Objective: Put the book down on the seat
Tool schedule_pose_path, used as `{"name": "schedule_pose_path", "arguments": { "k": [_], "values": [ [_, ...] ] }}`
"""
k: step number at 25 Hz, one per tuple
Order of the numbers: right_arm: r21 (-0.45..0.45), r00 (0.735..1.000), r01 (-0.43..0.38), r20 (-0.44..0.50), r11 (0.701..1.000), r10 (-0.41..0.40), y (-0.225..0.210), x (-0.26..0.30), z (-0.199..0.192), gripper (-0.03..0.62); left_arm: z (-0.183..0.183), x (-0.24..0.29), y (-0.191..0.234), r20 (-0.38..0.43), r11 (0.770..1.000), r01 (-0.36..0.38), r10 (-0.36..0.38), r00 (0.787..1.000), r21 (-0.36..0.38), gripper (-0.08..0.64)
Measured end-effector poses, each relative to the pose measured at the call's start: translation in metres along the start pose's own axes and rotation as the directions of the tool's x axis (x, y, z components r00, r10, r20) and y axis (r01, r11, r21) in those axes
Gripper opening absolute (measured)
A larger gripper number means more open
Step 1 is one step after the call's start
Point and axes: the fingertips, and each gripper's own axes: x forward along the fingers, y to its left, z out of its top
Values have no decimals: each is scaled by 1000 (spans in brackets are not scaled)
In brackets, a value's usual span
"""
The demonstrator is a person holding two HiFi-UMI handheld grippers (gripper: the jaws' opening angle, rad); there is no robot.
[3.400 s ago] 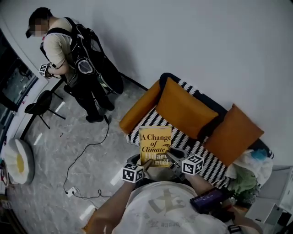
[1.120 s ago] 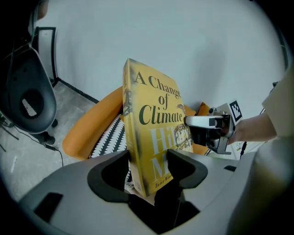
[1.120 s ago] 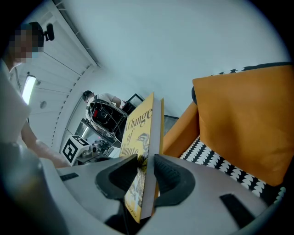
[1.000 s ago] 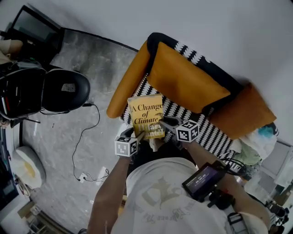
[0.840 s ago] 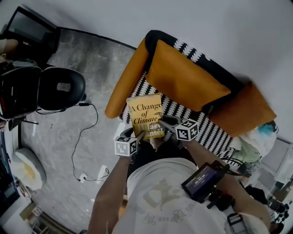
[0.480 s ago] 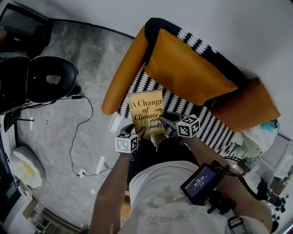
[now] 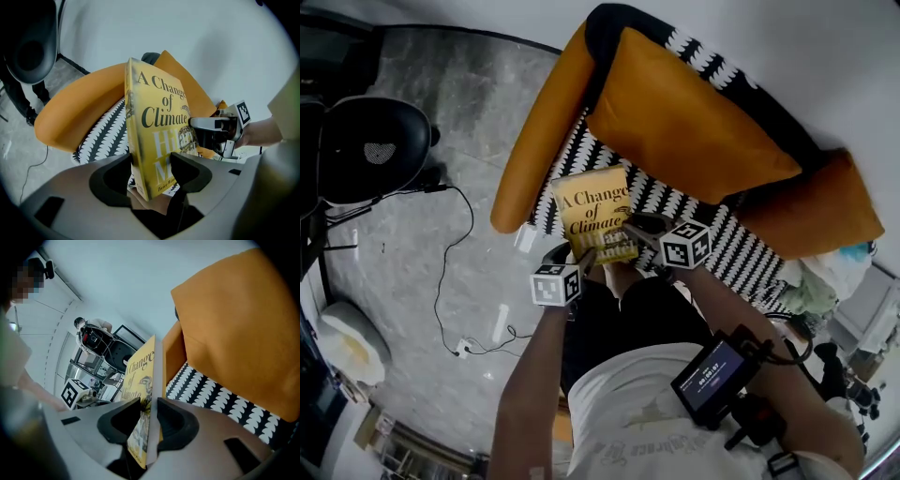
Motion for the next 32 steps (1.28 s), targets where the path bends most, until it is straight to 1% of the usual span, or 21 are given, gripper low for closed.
{"name": "schedule_pose_path", "arguments": {
  "k": [5,9,15,20,24,27,30,32],
  "values": [
    [16,999,10,-32,1000,-9,-34,27,-2,121,4,36,23,-21,1000,3,-4,1000,-24,275],
    [31,999,15,-48,999,-13,-61,50,-23,121,-11,66,44,-36,999,6,-7,999,-45,275],
    [52,997,24,-70,998,-20,-88,70,-40,121,-24,95,62,-57,998,3,-7,998,-67,275],
    [69,996,41,-80,997,-35,-98,85,-48,121,-32,108,75,-83,996,-6,-1,997,-87,275],
    [78,994,54,-102,996,-46,-124,100,-57,121,-36,135,88,-106,994,-7,-5,994,-105,275],
    [85,990,73,-123,994,-63,-138,109,-64,120,-41,151,95,-116,992,0,-15,993,-123,275],
    [82,986,105,-139,991,-93,-148,116,-65,118,-39,162,102,-121,994,3,-16,992,-113,275],
    [104,983,131,-140,986,-116,-152,117,-67,118,-38,165,104,-122,995,7,-19,992,-104,275]
  ]
}}
